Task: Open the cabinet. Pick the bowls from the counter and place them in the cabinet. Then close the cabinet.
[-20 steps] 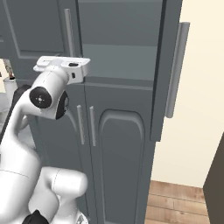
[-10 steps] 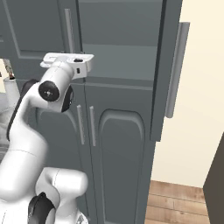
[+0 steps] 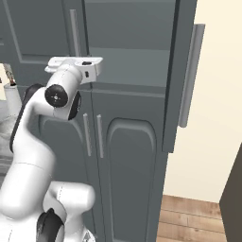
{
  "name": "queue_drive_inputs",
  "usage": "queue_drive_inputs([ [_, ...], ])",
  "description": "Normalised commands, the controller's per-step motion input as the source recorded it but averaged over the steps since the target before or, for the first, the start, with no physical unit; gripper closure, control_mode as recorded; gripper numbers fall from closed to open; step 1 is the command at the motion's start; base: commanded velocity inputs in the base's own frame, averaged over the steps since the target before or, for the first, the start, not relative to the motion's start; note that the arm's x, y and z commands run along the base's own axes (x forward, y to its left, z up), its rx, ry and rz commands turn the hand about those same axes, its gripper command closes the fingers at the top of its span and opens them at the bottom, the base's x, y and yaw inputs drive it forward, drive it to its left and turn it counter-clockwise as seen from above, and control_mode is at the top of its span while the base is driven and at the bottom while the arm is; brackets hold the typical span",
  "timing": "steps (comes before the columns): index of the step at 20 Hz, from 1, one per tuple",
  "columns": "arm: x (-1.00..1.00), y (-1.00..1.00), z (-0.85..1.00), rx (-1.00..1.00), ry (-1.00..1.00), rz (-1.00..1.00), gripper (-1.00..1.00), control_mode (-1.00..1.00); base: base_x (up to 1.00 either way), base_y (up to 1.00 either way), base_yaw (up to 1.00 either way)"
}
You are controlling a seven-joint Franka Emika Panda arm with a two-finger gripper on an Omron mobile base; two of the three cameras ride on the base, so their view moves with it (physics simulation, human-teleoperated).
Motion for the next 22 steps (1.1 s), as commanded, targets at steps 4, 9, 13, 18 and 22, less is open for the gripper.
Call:
queue_drive_inputs([
  [4, 0.25, -0.49, -0.30, 0.00, -0.11, -0.09, 1.00, -1.00, 0.00, 0.00, 0.00],
  [9, 0.16, -1.00, -0.45, 0.02, -0.15, -0.16, 1.00, -1.00, 0.00, 0.00, 0.00],
  [13, 0.71, -1.00, -0.57, 0.04, -0.03, -0.17, 1.00, -1.00, 0.00, 0.00, 0.00],
  [18, 0.41, -0.95, -0.26, 0.08, 0.00, -0.15, 1.00, -1.00, 0.00, 0.00, 0.00],
  [22, -0.60, -0.96, 0.10, 0.32, 0.19, -0.25, 1.00, -1.00, 0.00, 0.00, 0.00],
])
